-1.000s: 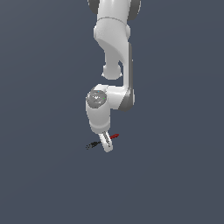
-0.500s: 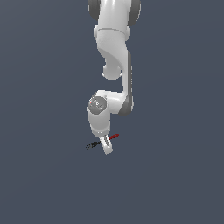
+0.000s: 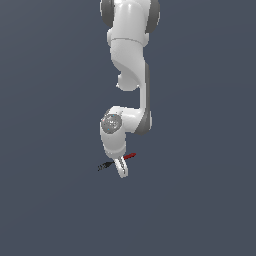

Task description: Pick up the object and move it to a goal position.

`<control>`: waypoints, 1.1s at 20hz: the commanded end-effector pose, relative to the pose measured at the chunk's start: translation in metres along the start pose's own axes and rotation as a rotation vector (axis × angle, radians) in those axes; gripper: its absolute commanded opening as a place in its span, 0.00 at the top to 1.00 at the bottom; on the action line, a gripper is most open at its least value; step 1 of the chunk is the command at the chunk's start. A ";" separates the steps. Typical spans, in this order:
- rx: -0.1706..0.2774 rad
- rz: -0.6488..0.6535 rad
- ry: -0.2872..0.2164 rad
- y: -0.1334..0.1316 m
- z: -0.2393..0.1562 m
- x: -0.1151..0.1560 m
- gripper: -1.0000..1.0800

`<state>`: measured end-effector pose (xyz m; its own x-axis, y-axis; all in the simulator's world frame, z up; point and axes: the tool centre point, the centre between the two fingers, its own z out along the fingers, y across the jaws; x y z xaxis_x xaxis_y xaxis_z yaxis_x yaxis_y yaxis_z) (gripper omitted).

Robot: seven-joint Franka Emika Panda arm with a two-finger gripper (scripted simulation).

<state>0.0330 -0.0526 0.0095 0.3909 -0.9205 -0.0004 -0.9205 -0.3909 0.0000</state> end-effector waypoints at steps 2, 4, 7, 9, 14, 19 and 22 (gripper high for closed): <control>0.000 -0.002 0.000 -0.001 0.003 -0.001 1.00; 0.000 -0.002 0.000 -0.001 0.003 -0.001 1.00; 0.000 0.003 0.002 0.001 0.000 0.003 1.00; 0.000 0.003 0.002 0.002 -0.001 0.004 1.00; 0.000 0.003 0.002 0.008 -0.016 0.016 1.00; 0.000 0.002 0.001 0.022 -0.047 0.043 1.00; 0.000 0.002 0.001 0.033 -0.073 0.064 1.00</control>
<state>0.0284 -0.1121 0.0688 0.3896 -0.9210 -0.0001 -0.9210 -0.3896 0.0008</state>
